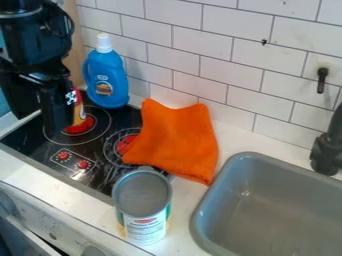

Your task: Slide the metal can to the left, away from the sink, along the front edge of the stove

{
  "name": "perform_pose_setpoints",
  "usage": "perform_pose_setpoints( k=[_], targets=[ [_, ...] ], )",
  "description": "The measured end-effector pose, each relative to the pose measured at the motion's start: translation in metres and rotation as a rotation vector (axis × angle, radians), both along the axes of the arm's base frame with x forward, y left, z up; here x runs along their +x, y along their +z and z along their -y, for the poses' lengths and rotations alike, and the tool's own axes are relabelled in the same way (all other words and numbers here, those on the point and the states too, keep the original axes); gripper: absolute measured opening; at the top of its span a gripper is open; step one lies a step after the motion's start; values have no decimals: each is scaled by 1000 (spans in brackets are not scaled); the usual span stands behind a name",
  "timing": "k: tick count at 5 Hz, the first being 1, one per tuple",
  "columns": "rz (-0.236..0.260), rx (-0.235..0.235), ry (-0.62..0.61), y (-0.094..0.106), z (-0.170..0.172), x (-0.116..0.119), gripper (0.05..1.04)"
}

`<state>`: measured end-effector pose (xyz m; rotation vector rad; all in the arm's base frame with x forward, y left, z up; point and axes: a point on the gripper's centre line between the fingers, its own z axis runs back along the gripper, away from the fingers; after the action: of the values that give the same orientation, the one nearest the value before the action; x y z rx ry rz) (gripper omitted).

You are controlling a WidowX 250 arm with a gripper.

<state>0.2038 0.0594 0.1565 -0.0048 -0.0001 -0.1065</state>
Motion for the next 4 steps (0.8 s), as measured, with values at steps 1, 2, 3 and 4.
perform_pose_setpoints(
  k=[1, 2, 3, 4],
  targets=[
    [-19, -6, 9, -5, 1, -2, 1001],
    [32, -7, -22, 0, 45, -1, 1001],
    [54, -10, -71, -2, 89, -5, 1001],
    [25, -28, -138, -19, 133, -3, 1001]
  ],
)
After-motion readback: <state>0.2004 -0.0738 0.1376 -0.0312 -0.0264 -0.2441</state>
